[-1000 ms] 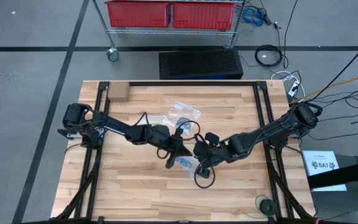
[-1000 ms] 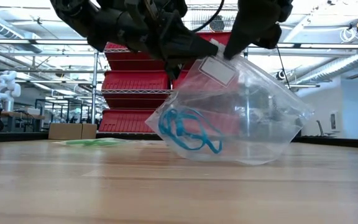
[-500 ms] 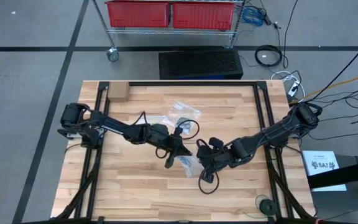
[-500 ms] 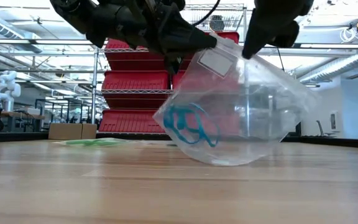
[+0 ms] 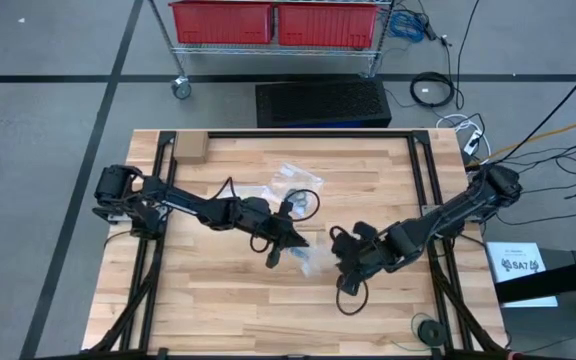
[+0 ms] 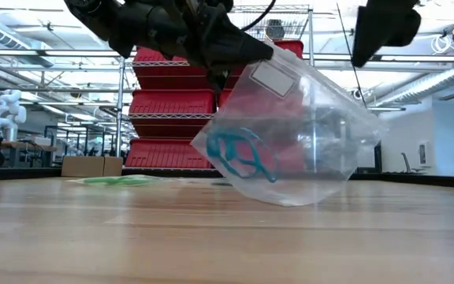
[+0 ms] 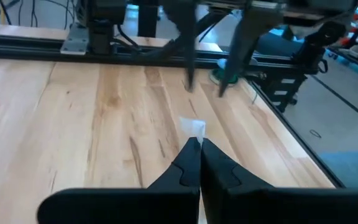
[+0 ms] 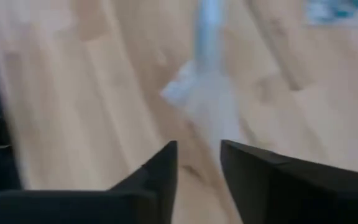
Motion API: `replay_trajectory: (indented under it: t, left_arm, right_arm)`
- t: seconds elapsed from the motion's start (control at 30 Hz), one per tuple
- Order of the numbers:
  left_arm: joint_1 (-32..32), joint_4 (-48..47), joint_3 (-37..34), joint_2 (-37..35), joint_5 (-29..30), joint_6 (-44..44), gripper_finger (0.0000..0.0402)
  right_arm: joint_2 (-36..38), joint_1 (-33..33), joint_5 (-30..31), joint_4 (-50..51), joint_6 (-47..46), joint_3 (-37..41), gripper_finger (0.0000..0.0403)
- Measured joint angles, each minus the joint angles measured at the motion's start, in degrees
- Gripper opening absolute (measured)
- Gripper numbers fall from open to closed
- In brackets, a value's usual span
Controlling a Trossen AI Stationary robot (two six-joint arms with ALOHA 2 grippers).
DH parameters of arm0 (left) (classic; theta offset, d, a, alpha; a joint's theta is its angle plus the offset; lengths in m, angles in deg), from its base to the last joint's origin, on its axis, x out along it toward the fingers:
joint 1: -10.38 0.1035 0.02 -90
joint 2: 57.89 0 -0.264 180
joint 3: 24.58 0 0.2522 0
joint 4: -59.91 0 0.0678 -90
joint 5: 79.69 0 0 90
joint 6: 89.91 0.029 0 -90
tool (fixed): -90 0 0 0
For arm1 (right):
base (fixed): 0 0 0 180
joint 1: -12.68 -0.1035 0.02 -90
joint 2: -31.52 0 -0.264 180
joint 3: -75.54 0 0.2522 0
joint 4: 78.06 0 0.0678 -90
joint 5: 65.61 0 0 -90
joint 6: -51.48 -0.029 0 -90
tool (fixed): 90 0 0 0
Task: Sort rubber bands
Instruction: Close the right transparent zip bag
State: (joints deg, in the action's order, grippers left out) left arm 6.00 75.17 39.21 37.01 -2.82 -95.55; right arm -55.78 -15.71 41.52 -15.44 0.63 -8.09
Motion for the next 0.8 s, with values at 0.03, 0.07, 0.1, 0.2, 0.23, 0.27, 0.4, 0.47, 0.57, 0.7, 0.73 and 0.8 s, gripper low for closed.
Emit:
replay_trajectory:
  t: [0.03,0.07,0.1,0.2,0.23,0.27,0.4,0.47,0.57,0.7,0.73,0.8]
  left_arm:
    - [0.0,0.0,0.0,0.0,0.0,0.0,0.0000]
    - [0.0,0.0,0.0,0.0,0.0,0.1,0.0000]
    - [0.0,0.0,0.0,0.0,0.0,0.1,0.0000]
    - [0.0,-0.1,0.0,0.0,-0.3,0.1,0.0000]
    - [0.0,-0.2,0.0,0.0,-0.3,0.1,0.0000]
    - [0.0,-0.2,0.0,0.1,-0.3,0.1,0.0000]
    - [0.0,-0.2,0.0,0.1,-0.3,0.1,0.0000]
    - [0.0,-0.2,0.0,0.1,-0.3,0.1,0.0000]
    - [0.0,-0.2,0.0,0.1,-0.3,0.1,0.0000]
    - [0.0,-0.2,0.0,0.1,-0.4,0.3,0.0000]
    - [0.0,-0.2,0.0,0.1,-0.4,0.3,0.0000]
    - [0.0,-0.2,0.0,0.2,-0.4,0.4,0.0000]
  right_arm:
    - [0.1,0.0,1.9,1.0,-0.4,0.0,0.0136]
    - [0.1,-0.1,3.9,0.9,-0.3,0.2,0.0148]
    - [0.2,0.0,5.4,-0.3,0.1,0.5,0.0158]
    - [0.2,0.3,9.0,-6.2,3.5,1.8,0.0175]
    - [0.2,0.5,9.8,-8.3,4.8,2.1,0.0178]
    - [0.2,0.8,10.1,-10.6,6.0,2.3,0.0179]
    - [0.2,2.6,12.0,-14.5,10.7,2.5,0.0180]
    - [0.2,3.7,12.5,-15.5,12.6,2.5,0.0176]
    - [0.2,5.1,12.0,-16.9,15.2,2.5,0.0166]
    - [-0.4,6.2,7.7,-18.8,17.5,2.5,0.0144]
    - [-0.7,6.4,7.1,-19.2,17.8,2.5,0.0137]
    - [-0.9,6.7,6.6,-18.9,17.9,2.5,0.0119]
